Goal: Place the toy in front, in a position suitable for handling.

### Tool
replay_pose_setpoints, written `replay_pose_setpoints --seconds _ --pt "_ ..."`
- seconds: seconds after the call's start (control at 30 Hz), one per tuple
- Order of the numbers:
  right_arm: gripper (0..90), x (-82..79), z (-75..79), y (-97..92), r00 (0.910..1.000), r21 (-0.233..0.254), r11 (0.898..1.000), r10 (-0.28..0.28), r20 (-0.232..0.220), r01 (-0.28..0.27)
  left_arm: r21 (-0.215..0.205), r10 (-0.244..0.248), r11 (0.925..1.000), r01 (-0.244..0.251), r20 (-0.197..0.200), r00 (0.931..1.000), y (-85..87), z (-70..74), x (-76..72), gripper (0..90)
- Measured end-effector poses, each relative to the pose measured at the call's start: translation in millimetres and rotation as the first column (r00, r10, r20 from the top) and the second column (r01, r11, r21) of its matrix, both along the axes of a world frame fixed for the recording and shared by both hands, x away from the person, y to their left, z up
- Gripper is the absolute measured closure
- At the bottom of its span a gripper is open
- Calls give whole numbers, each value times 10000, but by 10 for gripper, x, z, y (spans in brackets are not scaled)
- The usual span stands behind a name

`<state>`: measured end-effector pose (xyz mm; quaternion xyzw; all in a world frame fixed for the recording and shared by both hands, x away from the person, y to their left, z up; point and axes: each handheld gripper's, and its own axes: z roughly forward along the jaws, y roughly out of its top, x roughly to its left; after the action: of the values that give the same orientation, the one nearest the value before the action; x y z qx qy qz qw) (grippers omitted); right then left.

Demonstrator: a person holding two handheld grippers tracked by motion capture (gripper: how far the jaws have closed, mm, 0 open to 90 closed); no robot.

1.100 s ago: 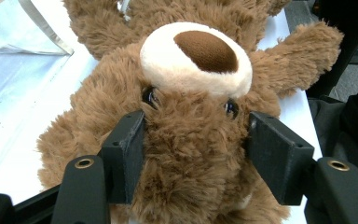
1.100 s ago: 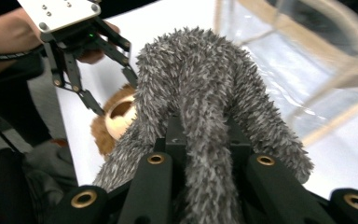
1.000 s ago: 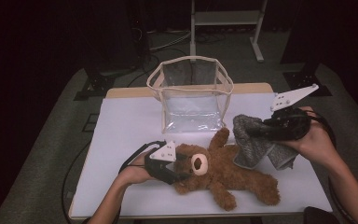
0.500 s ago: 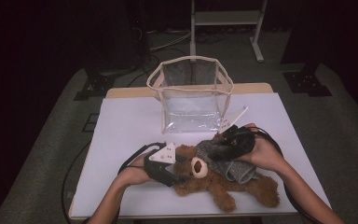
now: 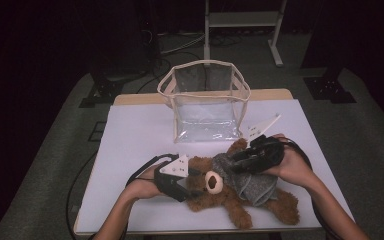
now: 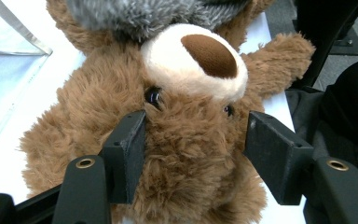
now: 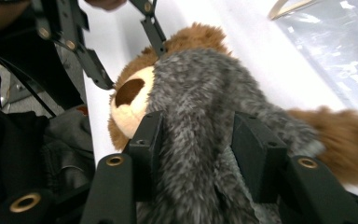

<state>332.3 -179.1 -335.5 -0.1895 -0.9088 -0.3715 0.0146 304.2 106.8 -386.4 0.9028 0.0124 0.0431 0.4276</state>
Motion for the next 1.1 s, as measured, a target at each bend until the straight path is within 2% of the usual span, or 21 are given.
replay_pose_setpoints --seconds 0.07,0.13,0.17,0.2,0.23,0.27,0.33,0.4,0.47,0.5,0.53,0.63,0.7,0.8,0.83,0.87,0.9,0.93,1.0,1.07,1.1 --pt "559 12 -100 90 9996 46 9999 131 -253 -130 -95 57 9999 -55 171 9998 12 34 12 384" --pt "580 4 -218 211 9999 -311 9994 146 13 -146 -348 193 9992 -184 275 9994 12 62 19 373" --pt "580 4 -218 211 9999 -311 9994 146 13 -146 -514 277 9983 -263 270 9993 1 70 22 373" --pt "598 -9 -232 231 10000 -264 9996 62 13 -62 -550 310 9981 -294 291 9991 -19 72 25 363" --pt "631 -19 -239 233 9998 -266 9996 38 212 -32 -439 283 9987 -268 324 9991 -42 67 28 360" --pt "698 -52 -241 207 9991 -300 9995 -57 421 69 -167 154 9997 -149 306 9994 -101 25 22 360" --pt "738 -78 -228 141 9976 -350 9994 -58 694 82 -65 77 10000 -75 331 9994 -131 1 10 361" --pt "747 -97 -212 106 9980 -319 9994 -136 620 156 -56 45 10000 -44 277 9996 -132 4 2 362" --pt "754 -125 -129 -48 9966 -199 9994 -272 776 289 90 -13 10000 10 310 9995 -121 7 -17 370" --pt "754 -125 -129 -48 9966 -199 9994 -272 776 289 90 -13 10000 10 310 9995 -121 7 -17 370" --pt "754 -130 -62 -154 9944 -144 9981 -578 880 593 70 -53 10000 51 270 9996 -119 0 -20 370" --pt "754 -113 -32 -226 9934 -113 9970 -758 861 771 68 -162 9998 160 206 9997 -124 -6 -29 373" --pt "756 -95 -58 -212 9950 -104 9974 -710 706 719 143 -201 9997 197 258 9995 -134 0 -39 373" --pt "756 -49 -121 0 9971 -173 9994 -282 701 294 241 -422 9988 416 259 9988 -142 5 -73 373" --pt "756 -49 -121 0 9971 -173 9994 -282 701 294 241 -422 9988 416 259 9988 -142 5 -73 373" --pt "755 -13 -165 146 9977 -151 9999 14 681 -4 228 -481 9986 476 221 9986 -137 3 -95 373" --pt "755 -13 -165 146 9977 -151 9999 14 681 -4 228 -481 9986 476 221 9986 -137 3 -95 373" --pt "755 2 -199 263 9973 -358 9992 175 715 -150 367 -435 9984 422 340 9985 -124 -4 -96 372" --pt "755 2 -195 278 9972 -386 9991 172 734 -144 243 -383 9990 376 288 9989 -116 -10 -94 373" --pt "754 -5 -155 163 9976 -224 9997 17 694 -1 177 -426 9990 421 273 9987 -108 -9 -87 373" --pt "754 -5 -155 163 9976 -224 9997 17 694 -1 177 -426 9990 421 273 9987 -108 -9 -87 373"
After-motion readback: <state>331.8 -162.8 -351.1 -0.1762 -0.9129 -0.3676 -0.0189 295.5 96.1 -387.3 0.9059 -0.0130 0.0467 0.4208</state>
